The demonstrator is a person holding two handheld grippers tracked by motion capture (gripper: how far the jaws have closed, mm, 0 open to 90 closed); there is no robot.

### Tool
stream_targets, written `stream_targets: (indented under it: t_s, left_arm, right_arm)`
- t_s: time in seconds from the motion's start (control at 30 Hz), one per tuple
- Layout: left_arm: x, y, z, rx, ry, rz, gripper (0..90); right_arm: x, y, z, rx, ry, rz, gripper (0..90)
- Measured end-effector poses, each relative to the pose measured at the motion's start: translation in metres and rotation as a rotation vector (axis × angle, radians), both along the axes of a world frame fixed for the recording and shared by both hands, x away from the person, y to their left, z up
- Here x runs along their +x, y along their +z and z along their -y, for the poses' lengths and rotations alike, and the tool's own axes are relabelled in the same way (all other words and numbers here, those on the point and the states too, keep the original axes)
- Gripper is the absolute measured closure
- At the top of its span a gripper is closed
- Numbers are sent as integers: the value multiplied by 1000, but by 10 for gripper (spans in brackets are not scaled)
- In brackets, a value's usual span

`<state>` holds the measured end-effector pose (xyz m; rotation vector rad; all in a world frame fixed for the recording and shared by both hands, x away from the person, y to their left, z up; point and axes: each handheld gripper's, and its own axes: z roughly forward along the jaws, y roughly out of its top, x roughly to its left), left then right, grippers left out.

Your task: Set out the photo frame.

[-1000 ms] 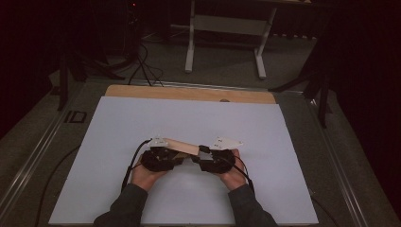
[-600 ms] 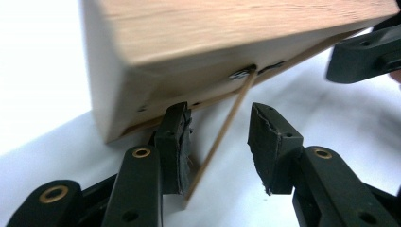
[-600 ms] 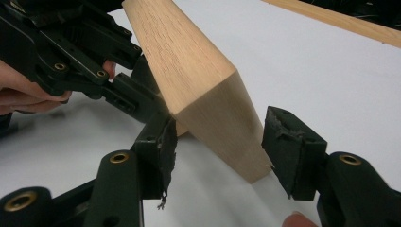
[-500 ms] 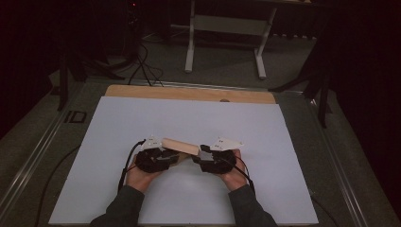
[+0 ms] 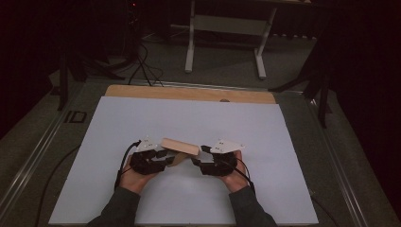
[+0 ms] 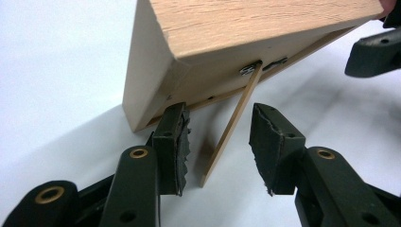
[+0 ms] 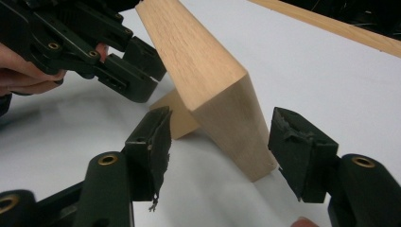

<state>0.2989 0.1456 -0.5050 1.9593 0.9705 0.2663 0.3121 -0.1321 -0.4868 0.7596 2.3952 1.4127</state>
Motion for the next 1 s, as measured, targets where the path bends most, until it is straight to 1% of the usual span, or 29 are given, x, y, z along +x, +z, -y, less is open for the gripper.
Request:
stream_targets:
  t_s: [0.1,0.27,0.4,0.57,0.73,0.87,0.93,1.0]
  left_arm:
    - [-2,1,-1,15,2,10,570]
    - [-6,4,-2,14,-5,16,577]
    - [-8,5,-3,13,-14,15,603]
    - [-9,7,-6,10,-18,21,649]
    - [-8,8,-7,1,-11,19,672]
    - [-8,8,-6,5,-11,21,687]
    - [-8,8,-4,14,-14,24,690]
    - [-9,9,-2,26,-17,28,692]
  right_arm:
    - [-1,2,2,9,0,4,385]
    - [-2,7,6,33,8,14,386]
    - [-3,12,9,59,22,20,389]
    - [-4,18,12,98,19,22,401]
    - [-3,23,17,131,-11,32,435]
    - [-1,25,21,157,-57,30,463]
    - [1,25,22,170,-88,32,498]
    - [3,25,23,177,-114,28,561]
